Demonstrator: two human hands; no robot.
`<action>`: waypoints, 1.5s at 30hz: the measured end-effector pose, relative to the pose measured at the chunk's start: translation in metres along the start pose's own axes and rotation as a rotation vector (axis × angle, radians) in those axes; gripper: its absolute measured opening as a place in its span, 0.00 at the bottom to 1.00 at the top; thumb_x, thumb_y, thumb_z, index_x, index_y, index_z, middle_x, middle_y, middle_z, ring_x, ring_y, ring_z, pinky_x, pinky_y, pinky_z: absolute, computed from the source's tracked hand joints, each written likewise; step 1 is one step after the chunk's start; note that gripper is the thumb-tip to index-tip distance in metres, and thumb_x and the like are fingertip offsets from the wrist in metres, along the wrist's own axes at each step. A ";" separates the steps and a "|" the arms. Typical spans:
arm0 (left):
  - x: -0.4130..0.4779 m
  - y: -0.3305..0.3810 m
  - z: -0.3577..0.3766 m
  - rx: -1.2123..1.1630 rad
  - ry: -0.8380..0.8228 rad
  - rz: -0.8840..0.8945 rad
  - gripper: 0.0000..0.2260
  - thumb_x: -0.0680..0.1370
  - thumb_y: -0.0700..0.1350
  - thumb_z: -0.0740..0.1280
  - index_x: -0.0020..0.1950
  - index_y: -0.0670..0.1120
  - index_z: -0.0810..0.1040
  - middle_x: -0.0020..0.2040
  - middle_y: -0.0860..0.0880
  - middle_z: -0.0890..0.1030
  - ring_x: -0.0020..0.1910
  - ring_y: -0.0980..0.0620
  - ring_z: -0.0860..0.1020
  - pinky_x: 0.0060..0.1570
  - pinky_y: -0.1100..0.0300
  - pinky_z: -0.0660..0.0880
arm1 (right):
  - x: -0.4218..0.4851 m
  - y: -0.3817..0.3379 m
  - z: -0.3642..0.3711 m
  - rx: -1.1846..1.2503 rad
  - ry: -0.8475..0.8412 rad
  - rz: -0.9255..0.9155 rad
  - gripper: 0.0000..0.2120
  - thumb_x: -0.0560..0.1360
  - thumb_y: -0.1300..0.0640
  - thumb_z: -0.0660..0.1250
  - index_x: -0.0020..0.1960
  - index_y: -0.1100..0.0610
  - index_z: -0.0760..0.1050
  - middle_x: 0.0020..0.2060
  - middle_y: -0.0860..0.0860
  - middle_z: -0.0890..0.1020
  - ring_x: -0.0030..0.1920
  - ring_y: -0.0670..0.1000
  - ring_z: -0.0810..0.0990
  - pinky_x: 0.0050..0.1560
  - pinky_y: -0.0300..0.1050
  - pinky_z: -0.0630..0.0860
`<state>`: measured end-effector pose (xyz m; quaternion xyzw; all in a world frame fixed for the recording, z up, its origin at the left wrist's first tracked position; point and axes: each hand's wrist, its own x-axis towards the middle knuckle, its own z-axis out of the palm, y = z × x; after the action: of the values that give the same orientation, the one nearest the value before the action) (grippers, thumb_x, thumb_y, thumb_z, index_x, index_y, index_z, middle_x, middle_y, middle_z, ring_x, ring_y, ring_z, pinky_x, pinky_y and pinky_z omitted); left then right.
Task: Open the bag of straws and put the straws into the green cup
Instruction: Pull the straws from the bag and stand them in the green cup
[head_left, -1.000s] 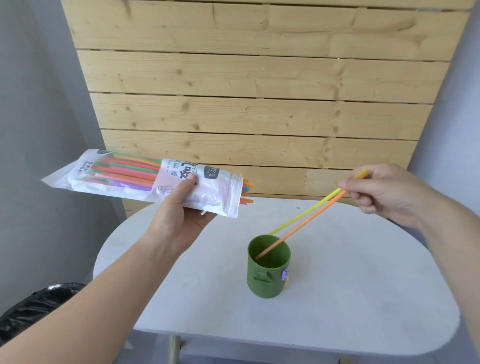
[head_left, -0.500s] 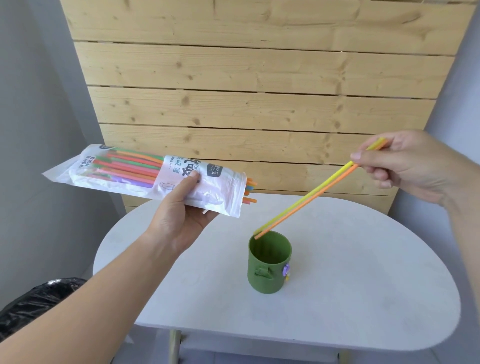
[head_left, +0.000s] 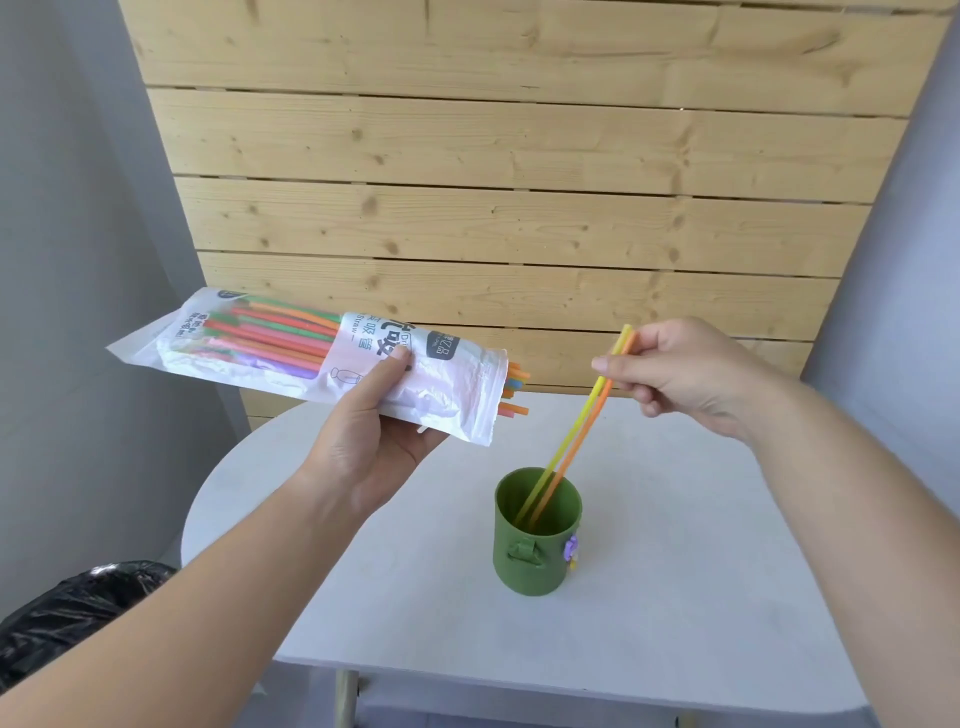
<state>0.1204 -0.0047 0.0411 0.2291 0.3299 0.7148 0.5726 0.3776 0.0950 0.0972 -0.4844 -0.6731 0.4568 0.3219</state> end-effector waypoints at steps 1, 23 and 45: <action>0.000 0.001 0.000 -0.003 -0.002 0.001 0.08 0.84 0.44 0.67 0.60 0.44 0.82 0.59 0.43 0.88 0.60 0.43 0.86 0.64 0.40 0.80 | 0.004 0.002 0.008 0.039 0.024 0.001 0.06 0.74 0.59 0.76 0.42 0.60 0.80 0.26 0.49 0.77 0.24 0.44 0.70 0.26 0.38 0.71; -0.011 0.009 0.013 -0.082 -0.077 0.003 0.17 0.76 0.45 0.71 0.64 0.44 0.81 0.63 0.42 0.86 0.65 0.42 0.84 0.64 0.40 0.80 | -0.034 -0.012 0.075 0.101 0.122 -0.208 0.18 0.81 0.44 0.63 0.51 0.60 0.77 0.29 0.52 0.77 0.24 0.48 0.71 0.25 0.42 0.69; -0.009 0.007 0.015 -0.144 -0.026 -0.015 0.06 0.83 0.43 0.68 0.56 0.44 0.83 0.59 0.43 0.88 0.67 0.43 0.83 0.69 0.39 0.77 | -0.032 -0.006 0.084 0.263 0.232 -0.292 0.09 0.82 0.53 0.66 0.48 0.58 0.78 0.26 0.47 0.76 0.23 0.48 0.70 0.24 0.43 0.69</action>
<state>0.1289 -0.0107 0.0568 0.1939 0.2717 0.7295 0.5970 0.3122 0.0390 0.0714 -0.3850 -0.6293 0.4304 0.5201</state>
